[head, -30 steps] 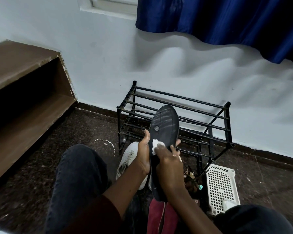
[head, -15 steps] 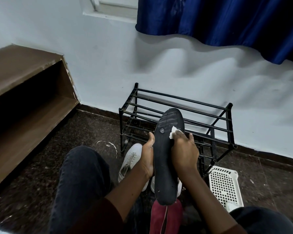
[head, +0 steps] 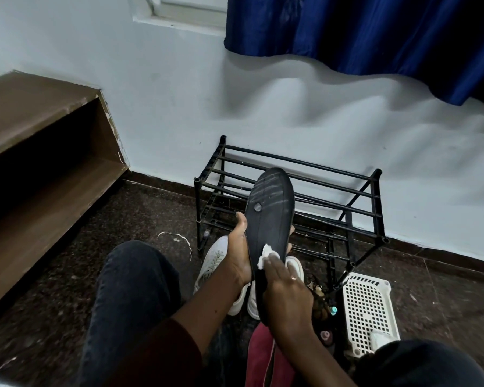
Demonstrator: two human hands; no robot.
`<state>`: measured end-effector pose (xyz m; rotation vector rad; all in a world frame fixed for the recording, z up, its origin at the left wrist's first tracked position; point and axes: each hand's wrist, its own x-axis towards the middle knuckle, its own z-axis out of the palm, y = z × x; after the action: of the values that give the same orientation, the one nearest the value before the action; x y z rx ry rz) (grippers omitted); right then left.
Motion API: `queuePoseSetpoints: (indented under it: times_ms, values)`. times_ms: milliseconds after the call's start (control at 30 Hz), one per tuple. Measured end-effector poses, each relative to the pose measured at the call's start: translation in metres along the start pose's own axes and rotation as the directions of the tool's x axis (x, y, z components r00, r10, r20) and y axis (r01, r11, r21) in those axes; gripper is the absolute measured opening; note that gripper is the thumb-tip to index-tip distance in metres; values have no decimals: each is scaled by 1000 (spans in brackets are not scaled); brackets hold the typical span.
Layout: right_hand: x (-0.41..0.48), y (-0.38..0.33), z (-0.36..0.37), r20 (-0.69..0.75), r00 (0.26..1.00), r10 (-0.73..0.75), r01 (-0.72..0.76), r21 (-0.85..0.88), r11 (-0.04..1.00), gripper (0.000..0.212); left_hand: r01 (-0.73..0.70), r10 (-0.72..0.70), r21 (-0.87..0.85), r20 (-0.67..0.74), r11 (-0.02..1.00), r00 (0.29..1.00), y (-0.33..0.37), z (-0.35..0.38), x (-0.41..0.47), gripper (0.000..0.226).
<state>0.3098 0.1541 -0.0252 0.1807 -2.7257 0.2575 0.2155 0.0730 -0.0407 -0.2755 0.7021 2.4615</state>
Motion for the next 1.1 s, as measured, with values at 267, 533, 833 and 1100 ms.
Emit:
queuePoseSetpoints:
  times_ms: [267, 533, 833, 1100]
  values:
    - [77, 18, -19, 99, 971, 217, -214, -45, 976, 32, -5, 5, 83, 8, 997, 1000, -8, 6, -8, 78]
    - [10, -4, -4, -27, 999, 33, -32, 55, 998, 44, -26, 28, -37, 57, 999, 998, 4, 5, 0, 91]
    - [24, 10, -13, -188, 980, -64, 62, -18, 998, 29, 28, -28, -18, 43, 999, 999, 3, 7, 2, 88]
    - [67, 20, -19, -196, 979, 57, -51, 39, 998, 35, -1, -2, 44, 68, 999, 998, -2, 10, -2, 81]
